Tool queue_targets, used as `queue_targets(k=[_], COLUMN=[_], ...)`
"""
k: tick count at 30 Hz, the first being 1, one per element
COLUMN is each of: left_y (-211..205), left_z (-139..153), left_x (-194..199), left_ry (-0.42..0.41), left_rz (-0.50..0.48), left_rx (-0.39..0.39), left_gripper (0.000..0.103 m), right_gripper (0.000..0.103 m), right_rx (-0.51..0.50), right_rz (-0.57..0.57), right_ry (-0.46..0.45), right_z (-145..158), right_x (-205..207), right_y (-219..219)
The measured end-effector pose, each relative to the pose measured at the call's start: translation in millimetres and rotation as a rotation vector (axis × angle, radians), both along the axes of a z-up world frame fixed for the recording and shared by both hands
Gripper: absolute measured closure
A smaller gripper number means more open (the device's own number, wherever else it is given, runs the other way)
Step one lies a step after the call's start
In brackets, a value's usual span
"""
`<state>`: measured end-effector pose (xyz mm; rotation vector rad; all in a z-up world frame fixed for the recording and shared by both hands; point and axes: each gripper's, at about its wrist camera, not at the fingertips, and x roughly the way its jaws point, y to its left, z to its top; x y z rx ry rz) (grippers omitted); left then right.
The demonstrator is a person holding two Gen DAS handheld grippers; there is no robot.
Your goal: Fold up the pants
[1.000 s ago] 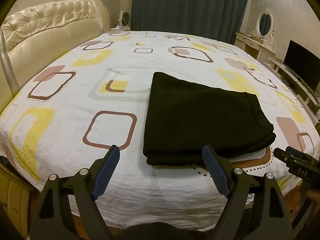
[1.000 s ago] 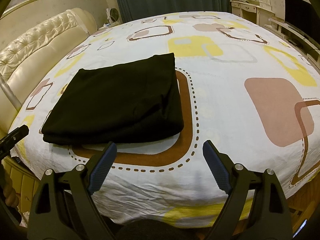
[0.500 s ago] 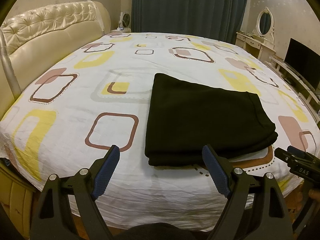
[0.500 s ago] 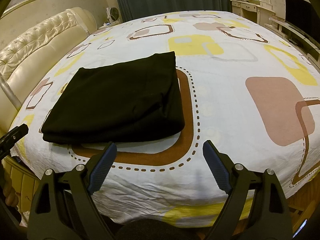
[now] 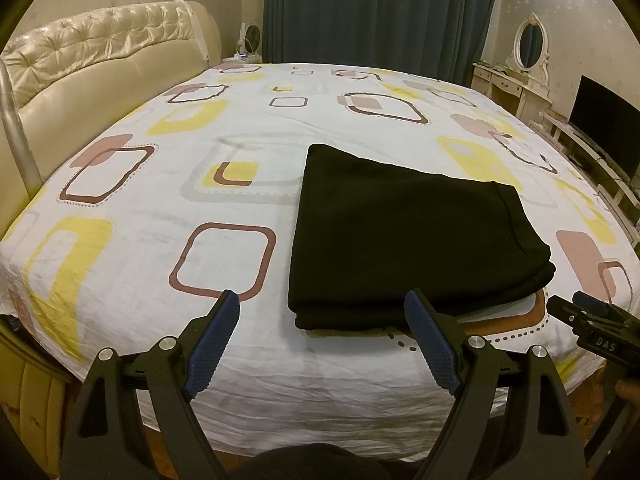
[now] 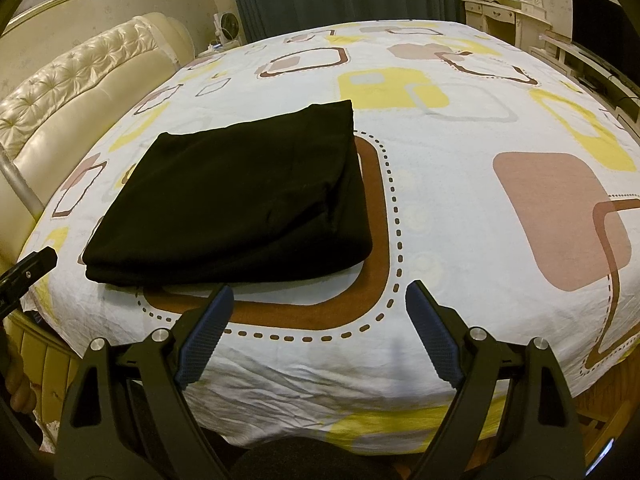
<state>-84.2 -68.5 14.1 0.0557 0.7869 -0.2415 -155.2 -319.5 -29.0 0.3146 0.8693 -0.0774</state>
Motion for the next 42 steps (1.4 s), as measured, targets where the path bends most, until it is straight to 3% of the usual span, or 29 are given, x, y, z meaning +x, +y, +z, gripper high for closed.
queue_targets(k=[25, 30, 35, 37, 40, 42], left_y=[-5.5, 0.3, 19.7, 24.5, 31.3, 42.1], left_z=[-0.2, 12.3, 21.7, 22.9, 25.9, 21.5], left_x=[-2.2, -6.5, 9.2, 15.7, 34.5, 66.8], left_ry=[-0.002, -0.045, 0.016, 0.017, -0.049, -0.066], left_rz=[0.003, -0.009, 0.011, 0.017, 0.073, 0.103], left_rx=[0.025, -0.062, -0.142, -0.106, 0.033, 0.104], left_gripper=[0.019, 0.012, 0.012, 0.012, 0.012, 0.012], right_gripper=[0.015, 0.015, 0.015, 0.015, 0.015, 0.012], right_rx=[0.001, 0.002, 0.011, 0.047, 0.081, 0.077], right_rz=[0.022, 0.030, 0.042, 0.044, 0.049, 0.049], right_ry=[0.013, 0.009, 0.004, 0.010, -0.002, -0.033], right_z=[-6.0, -6.5, -6.3, -6.2, 2.6, 14.1], right_x=[3.9, 4.6, 4.4, 5.6, 13.2, 28.0], right_y=[0.4, -1.2, -1.5, -4.3, -12.6, -26.4])
